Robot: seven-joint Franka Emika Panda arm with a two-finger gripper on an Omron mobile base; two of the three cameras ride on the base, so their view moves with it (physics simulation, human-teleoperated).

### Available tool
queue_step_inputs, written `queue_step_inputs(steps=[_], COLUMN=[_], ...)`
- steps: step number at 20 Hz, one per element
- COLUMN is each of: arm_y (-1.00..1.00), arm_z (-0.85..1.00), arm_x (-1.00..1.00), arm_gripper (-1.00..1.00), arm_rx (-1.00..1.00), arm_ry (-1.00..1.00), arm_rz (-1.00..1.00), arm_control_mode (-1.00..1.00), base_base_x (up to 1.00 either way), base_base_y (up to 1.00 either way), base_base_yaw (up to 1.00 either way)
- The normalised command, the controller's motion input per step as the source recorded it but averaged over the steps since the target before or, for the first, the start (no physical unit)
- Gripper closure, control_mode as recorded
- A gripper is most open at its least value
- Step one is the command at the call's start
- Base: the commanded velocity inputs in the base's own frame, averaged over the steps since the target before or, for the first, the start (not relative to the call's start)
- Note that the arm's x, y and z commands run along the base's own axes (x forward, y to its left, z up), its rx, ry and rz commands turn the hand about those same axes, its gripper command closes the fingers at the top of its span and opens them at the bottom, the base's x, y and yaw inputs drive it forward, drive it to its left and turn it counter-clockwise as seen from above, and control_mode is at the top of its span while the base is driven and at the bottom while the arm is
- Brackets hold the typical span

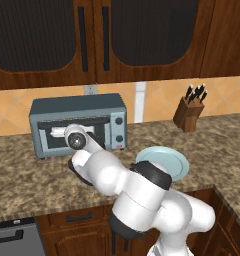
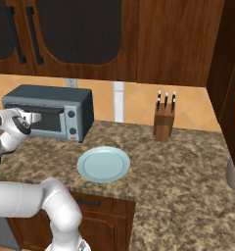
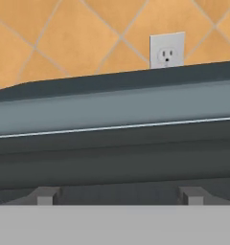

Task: Pick up the kebab skewer and baguette bread, and place them inside the toaster oven. Close the toaster oven door and start by setting the timer.

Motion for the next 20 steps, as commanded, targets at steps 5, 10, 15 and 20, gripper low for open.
queue_step_inputs(steps=[5, 10, 15, 20], arm_y=[0.0, -0.12, -0.52, -0.68], arm_z=[0.0, 0.0, 0.17, 0.12], arm_x=[-0.12, -0.44, -0.16, -0.06], arm_gripper=[-1.0, -1.0, -1.0, -1.0], arm_rx=[0.0, 0.0, 0.0, 0.0], arm_ry=[0.0, 0.0, 0.03, 0.03], arm_rz=[0.0, 0.0, -0.01, 0.0], arm_control_mode=[-1.0, -1.0, -1.0, -1.0], base_base_x=[0.0, 0.0, 0.0, 0.0], base_base_y=[0.0, 0.0, 0.0, 0.0], base_base_yaw=[0.0, 0.0, 0.0, 0.0])
